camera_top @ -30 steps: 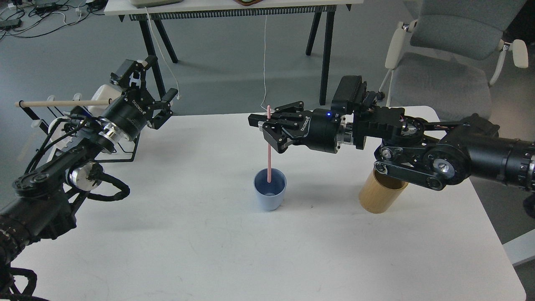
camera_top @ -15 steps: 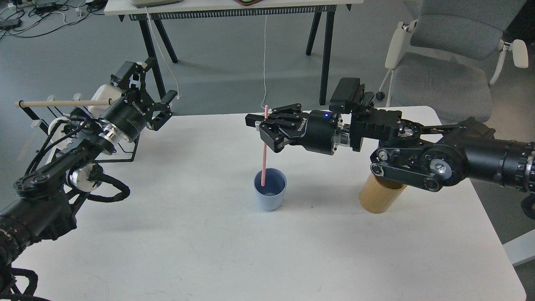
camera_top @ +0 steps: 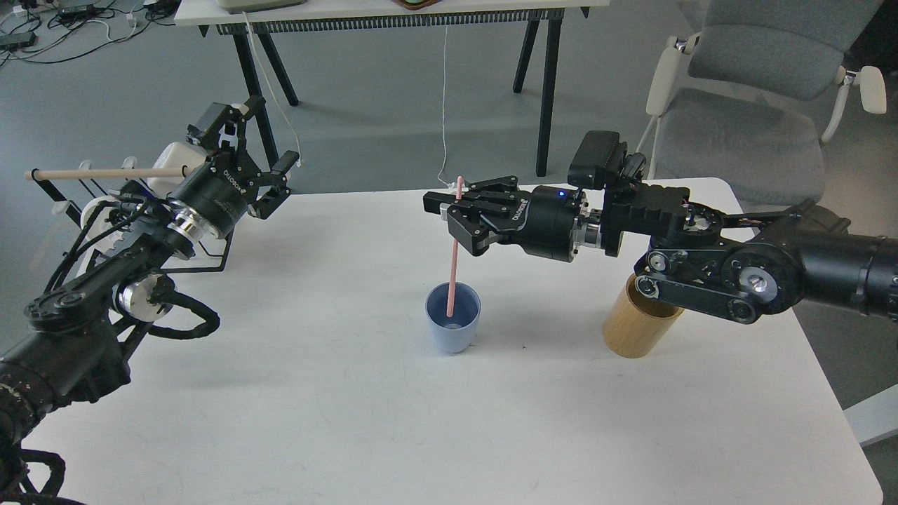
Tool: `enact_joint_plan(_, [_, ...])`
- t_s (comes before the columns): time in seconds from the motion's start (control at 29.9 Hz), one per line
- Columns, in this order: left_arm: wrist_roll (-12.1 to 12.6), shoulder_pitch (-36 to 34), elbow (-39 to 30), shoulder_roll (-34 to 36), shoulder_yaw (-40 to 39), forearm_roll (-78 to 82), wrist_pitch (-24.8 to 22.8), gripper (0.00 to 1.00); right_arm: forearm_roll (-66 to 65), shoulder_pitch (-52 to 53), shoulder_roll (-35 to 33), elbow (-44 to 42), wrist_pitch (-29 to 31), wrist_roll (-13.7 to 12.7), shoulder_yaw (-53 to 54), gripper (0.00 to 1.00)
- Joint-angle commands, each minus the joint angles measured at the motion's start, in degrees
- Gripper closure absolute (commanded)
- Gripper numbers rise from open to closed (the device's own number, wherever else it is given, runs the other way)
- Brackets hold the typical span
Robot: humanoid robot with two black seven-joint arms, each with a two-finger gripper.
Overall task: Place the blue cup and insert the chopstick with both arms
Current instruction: 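Open the right gripper to release the straw and hold position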
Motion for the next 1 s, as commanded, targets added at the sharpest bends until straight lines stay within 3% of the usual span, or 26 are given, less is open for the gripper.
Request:
enact_joint_plan(0.0, [0.0,-0.01,0.0,0.0,0.08,-0.02,0.0,0.01,-0.03,0.13,0.15,-0.2,0.0,0.0,0.0,0.03])
enact_joint_plan(0.97, [0.0,-0.01,0.0,-0.18,0.0,-0.02,0.0,0.01,-0.47,0.31,0.86,-1.87,0.0,0.0,-1.58,0.02])
